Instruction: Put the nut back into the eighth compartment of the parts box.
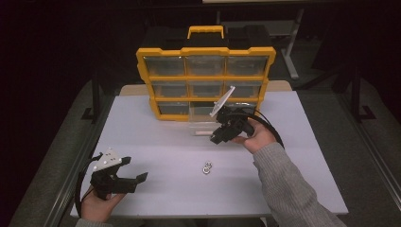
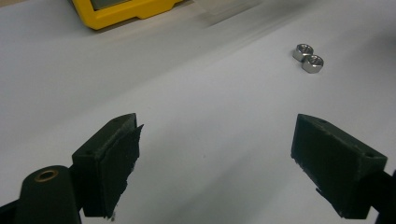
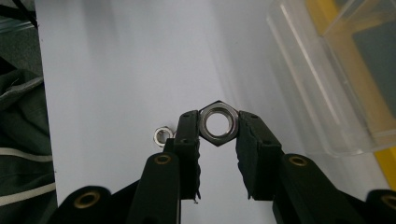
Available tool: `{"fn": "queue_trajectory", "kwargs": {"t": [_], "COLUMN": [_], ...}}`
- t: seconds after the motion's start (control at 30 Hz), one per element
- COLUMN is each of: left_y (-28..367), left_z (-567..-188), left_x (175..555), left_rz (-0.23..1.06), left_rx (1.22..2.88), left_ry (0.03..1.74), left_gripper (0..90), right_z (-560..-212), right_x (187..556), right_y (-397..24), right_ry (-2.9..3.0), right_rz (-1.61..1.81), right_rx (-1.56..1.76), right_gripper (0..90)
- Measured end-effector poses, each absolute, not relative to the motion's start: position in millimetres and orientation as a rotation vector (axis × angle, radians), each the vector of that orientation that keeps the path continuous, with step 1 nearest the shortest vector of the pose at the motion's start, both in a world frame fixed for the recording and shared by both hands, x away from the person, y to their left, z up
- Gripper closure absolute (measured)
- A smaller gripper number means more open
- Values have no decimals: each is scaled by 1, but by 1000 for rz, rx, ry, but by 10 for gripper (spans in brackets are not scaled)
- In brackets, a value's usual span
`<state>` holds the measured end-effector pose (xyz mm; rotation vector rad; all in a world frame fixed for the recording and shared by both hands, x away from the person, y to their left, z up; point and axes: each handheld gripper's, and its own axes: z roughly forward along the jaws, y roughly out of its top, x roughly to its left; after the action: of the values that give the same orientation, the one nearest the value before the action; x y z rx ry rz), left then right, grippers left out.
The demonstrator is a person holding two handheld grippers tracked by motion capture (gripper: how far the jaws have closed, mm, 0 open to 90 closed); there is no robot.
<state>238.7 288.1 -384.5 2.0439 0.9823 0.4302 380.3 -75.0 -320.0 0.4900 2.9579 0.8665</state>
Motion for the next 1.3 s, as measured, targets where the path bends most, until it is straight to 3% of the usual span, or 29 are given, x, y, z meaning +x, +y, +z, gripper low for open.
{"fn": "queue_trajectory", "kwargs": {"t": [0.67,1.3], "left_y": [290,291], "left_z": [-384,-385], "left_x": [239,240], "left_rz": [430,423], "left_rx": [2047,2032], "left_ry": [980,983], "left_gripper": [148,148], "right_z": [-286,-311], "right_x": [424,467], "right_y": [-62,-50], "right_ry": [2895,2879], "right_rz": [854,790], "right_rx": [556,739], "right_gripper": [692,692]}}
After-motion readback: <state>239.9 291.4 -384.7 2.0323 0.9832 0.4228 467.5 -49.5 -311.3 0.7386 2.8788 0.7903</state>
